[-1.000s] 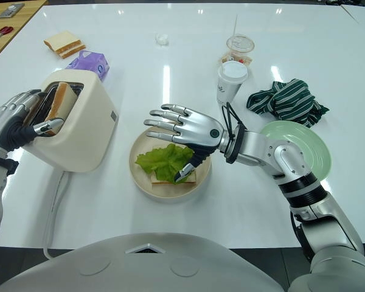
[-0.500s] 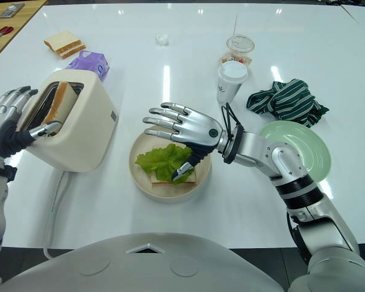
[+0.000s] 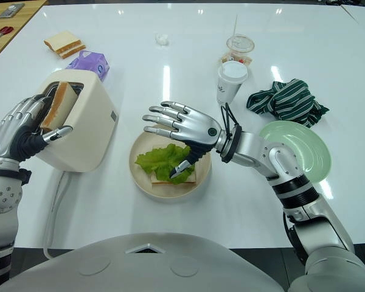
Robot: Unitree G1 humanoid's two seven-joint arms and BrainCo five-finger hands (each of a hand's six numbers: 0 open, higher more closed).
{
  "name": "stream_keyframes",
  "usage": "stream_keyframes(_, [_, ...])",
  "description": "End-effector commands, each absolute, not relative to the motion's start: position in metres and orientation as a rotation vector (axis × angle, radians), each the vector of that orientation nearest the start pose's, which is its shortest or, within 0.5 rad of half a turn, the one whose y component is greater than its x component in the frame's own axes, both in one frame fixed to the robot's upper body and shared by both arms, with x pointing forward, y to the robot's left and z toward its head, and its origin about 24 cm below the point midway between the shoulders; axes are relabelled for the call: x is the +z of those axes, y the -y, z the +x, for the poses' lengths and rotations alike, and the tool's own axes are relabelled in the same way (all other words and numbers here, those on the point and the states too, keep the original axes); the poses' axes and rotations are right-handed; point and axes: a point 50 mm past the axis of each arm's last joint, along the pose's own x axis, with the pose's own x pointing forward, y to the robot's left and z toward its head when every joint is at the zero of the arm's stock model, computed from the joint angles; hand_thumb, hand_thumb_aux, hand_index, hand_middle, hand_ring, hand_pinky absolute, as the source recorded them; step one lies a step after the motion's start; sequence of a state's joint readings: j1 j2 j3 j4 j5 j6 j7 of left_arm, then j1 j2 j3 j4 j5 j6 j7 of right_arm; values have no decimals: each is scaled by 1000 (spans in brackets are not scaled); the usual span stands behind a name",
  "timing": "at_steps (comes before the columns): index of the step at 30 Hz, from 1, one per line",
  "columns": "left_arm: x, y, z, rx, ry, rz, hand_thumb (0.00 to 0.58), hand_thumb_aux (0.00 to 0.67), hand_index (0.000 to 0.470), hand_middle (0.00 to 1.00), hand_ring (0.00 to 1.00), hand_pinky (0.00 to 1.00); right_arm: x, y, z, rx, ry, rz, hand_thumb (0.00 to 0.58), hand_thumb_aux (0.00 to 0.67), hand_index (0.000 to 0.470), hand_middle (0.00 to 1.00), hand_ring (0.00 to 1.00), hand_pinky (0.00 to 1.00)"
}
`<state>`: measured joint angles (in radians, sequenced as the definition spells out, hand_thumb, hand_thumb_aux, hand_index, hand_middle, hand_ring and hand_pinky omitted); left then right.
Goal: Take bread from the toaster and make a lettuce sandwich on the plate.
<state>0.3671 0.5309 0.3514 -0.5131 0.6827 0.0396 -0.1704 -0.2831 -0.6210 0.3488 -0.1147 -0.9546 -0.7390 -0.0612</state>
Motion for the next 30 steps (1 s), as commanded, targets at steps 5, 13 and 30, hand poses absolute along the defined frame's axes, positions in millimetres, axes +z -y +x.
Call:
stream_keyframes(5, [132, -277, 179, 139, -18, 1292, 40, 24, 17, 0, 0, 0, 115, 108, 236, 767, 1049, -1432, 0, 0, 0, 0, 0, 0])
stream_keyframes(13, [125, -275, 179, 87, -48, 1293, 580, 670, 470, 0, 0, 0, 113, 108, 236, 766, 1049, -1431, 0, 0, 0, 0, 0, 0])
stream_keyframes(30, [141, -271, 182, 143, 79, 1242, 580, 670, 470, 0, 0, 0, 112, 110, 234, 769, 1033, -1435, 0, 0, 0, 0, 0, 0])
